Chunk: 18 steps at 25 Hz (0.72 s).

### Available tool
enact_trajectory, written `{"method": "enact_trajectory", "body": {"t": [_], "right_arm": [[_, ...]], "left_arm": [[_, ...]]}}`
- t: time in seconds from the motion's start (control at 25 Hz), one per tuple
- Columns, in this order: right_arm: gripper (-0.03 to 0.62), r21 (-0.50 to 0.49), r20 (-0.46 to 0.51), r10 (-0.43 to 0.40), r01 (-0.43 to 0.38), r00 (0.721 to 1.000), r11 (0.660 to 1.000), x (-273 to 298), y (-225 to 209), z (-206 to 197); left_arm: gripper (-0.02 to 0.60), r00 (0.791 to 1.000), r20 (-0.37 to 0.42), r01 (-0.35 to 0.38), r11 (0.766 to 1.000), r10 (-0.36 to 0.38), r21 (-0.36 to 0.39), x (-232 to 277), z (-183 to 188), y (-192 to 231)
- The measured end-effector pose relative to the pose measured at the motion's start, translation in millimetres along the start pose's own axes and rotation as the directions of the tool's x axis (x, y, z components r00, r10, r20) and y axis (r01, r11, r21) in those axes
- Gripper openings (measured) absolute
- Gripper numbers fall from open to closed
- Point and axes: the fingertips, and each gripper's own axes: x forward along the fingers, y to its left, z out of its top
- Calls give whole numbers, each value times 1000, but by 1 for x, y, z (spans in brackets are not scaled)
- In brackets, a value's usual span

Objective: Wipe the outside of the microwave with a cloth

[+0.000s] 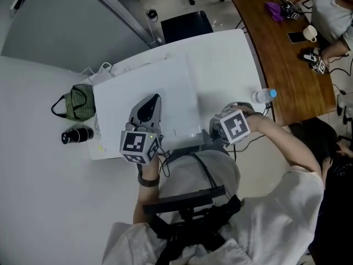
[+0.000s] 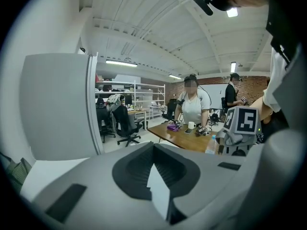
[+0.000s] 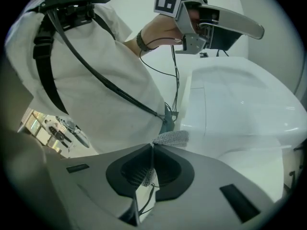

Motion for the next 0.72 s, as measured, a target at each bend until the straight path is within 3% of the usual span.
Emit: {"method": "enact_trajectory", "body": {"t": [0.16,0.36,0.44,0.52,0.72], "right_arm": [[25,-6,-19,38,-38,999,999,-5,0,-10],[25,-74,-53,152,-156,987,985,2,8,-17],[25,-30,-54,78,-79,996,996,-1,-19,-21],[25,41,-66,-44,47,997,998,-10,-62,-31],[25,152,-76,-277,286,958,946,-42,-160,-63]], "left_arm": [[28,1000,3,7,1000,-7,-3,5,5,-4],[28,1000,-3,-7,1000,7,-3,3,6,0],[28,1000,-5,-18,1000,18,-7,1,5,3],[28,1000,-7,-21,1000,21,-5,-1,4,5],[28,999,-4,-34,999,34,-1,-6,6,9]]}}
